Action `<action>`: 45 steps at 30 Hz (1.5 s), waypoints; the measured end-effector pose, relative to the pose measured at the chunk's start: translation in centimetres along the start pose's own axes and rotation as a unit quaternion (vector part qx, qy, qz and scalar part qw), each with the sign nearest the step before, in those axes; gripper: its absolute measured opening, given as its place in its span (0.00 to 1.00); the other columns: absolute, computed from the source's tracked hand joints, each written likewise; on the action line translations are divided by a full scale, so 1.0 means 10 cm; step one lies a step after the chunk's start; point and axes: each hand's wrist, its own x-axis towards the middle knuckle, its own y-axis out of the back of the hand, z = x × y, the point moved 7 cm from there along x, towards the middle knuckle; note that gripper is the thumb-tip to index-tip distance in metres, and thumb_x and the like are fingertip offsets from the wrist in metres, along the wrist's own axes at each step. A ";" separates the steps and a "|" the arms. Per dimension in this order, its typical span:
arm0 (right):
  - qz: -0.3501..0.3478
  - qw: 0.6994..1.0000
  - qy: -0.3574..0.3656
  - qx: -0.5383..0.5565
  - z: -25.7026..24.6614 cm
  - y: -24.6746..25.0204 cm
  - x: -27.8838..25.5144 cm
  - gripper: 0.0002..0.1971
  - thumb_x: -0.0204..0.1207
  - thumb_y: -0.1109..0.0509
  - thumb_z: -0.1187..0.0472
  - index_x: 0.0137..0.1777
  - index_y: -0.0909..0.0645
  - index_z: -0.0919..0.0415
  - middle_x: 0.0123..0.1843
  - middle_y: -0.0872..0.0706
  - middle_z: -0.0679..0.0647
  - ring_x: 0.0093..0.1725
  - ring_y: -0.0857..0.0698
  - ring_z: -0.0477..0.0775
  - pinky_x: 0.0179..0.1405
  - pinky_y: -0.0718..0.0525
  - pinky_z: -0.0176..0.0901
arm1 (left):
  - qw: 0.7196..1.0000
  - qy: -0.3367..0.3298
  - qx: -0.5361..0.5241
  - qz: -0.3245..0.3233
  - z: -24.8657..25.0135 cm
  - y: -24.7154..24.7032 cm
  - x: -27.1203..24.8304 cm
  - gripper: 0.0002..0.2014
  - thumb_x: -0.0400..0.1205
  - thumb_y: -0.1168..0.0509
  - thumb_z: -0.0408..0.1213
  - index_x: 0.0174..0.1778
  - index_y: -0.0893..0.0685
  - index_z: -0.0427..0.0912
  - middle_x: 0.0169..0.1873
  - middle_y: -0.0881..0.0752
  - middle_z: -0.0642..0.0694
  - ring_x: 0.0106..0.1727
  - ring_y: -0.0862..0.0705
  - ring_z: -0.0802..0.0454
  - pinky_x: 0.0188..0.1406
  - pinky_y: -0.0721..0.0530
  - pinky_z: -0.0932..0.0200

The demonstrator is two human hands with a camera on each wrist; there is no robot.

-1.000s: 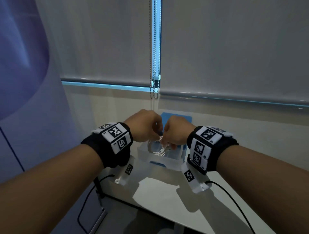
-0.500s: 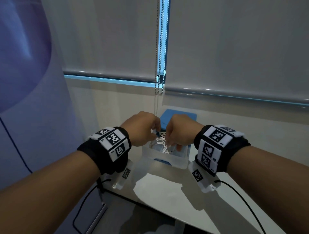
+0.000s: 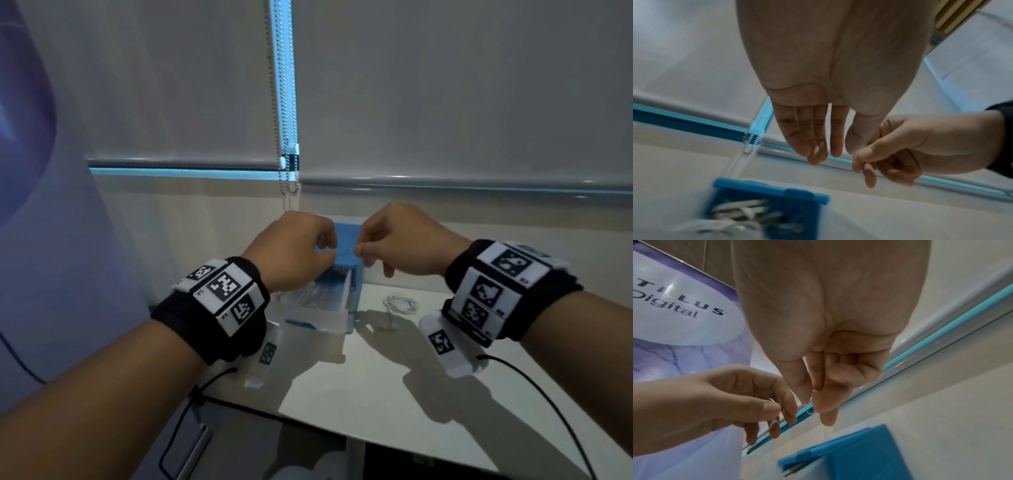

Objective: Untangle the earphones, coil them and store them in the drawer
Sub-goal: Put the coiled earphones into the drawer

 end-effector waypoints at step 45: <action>-0.124 0.966 -0.222 -0.034 2.22 -0.43 -0.25 0.16 0.85 0.33 0.53 0.62 0.14 0.64 0.62 0.12 0.61 0.55 0.15 0.59 0.52 0.19 0.46 | 0.981 0.137 -0.054 -0.128 0.62 -2.21 0.93 0.06 0.82 0.34 0.33 0.43 0.20 0.50 0.53 0.11 0.42 0.53 0.12 0.42 0.58 0.12 0.44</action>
